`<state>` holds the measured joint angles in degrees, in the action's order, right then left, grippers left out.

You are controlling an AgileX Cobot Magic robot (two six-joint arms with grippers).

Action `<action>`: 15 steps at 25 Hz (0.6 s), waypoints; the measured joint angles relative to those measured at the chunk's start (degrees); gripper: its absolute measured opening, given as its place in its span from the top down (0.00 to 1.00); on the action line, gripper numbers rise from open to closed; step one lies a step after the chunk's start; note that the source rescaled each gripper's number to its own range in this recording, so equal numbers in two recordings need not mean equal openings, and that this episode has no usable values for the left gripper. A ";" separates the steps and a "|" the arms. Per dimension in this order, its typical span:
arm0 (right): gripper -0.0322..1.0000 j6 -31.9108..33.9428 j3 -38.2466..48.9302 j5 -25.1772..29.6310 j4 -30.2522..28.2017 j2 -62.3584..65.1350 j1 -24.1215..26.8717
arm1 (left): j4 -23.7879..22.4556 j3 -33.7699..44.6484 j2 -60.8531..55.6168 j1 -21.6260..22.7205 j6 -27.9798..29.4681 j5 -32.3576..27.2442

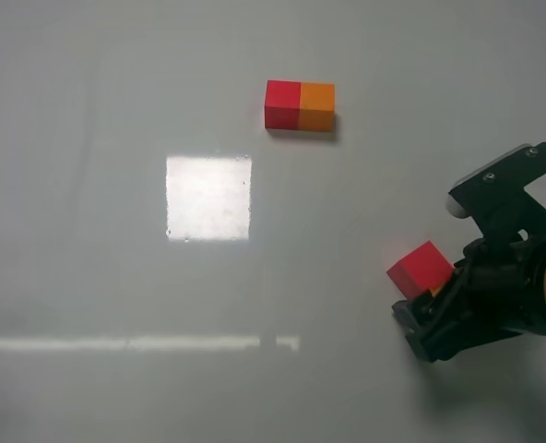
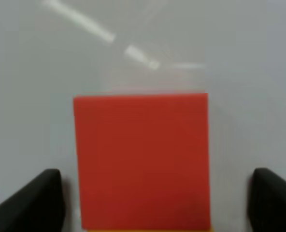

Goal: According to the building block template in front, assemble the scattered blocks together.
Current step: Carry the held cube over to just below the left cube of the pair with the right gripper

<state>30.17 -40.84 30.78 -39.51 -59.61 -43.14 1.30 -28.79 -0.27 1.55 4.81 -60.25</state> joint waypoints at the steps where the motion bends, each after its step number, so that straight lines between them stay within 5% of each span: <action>1: 0.15 0.00 -0.55 -0.28 0.00 0.00 0.00 | 0.00 0.00 0.00 0.00 0.00 0.00; 12: 0.15 -0.12 -1.37 0.05 0.50 -2.86 0.00 | 0.00 0.00 0.00 0.00 0.00 0.00; 15: 0.26 -0.12 -1.62 0.05 0.27 -3.06 0.00 | 0.00 0.00 0.00 0.00 0.00 0.00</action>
<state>30.05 -42.46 30.83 -39.23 -62.67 -43.14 1.30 -28.79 -0.27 1.55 4.81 -60.25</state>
